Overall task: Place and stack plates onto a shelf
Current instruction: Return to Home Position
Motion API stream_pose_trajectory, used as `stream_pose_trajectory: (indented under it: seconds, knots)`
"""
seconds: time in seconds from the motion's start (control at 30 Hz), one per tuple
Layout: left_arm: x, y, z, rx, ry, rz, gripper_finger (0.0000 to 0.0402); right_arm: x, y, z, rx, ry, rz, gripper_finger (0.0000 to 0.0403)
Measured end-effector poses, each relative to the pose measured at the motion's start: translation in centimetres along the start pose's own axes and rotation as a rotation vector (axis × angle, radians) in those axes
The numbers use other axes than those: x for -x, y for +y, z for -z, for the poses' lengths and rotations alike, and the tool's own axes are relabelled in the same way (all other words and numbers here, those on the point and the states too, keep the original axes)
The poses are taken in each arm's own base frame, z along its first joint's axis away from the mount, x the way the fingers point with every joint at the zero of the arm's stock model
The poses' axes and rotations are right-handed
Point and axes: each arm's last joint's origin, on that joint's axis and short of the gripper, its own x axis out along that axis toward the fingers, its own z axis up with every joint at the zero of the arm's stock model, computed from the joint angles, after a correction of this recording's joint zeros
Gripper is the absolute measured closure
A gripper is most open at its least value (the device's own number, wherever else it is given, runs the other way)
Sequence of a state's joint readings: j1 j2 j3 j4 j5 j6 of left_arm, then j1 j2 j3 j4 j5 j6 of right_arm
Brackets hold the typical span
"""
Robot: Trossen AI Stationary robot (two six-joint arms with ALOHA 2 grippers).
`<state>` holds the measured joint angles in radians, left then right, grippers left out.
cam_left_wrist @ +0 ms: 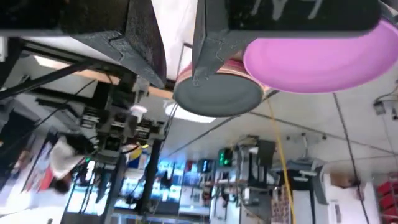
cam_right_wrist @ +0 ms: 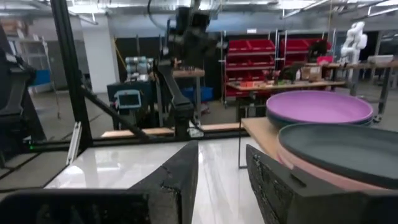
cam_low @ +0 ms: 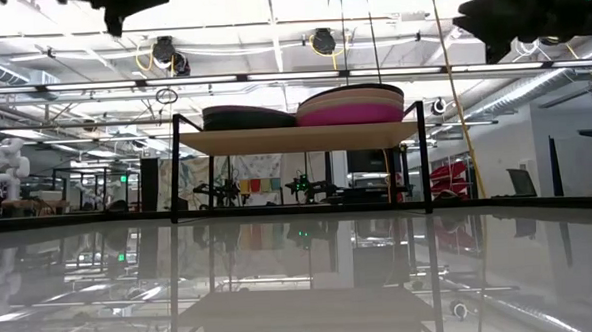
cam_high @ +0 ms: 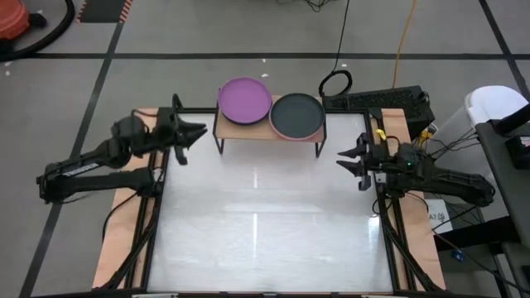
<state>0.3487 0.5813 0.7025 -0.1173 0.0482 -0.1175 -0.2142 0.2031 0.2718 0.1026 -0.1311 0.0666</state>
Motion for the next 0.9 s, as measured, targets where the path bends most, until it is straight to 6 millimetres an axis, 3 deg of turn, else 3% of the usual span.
stream_pose_trajectory:
  seconds: [0.23,0.67,0.9]
  knots:
    - [2.1,-1.2,4.2,-0.004,-0.034,0.13,0.0319,1.3,0.2,0.0,0.015,-0.018,0.0,0.0287]
    - [6.4,-0.4,7.2,-0.049,-0.1,0.116,0.0319,2.3,0.3,0.0,0.03,-0.029,0.002,0.0287]
    - [5.7,-0.1,10.3,-0.03,-0.113,0.119,0.0319,2.3,0.3,0.3,0.027,-0.002,0.001,0.0287]
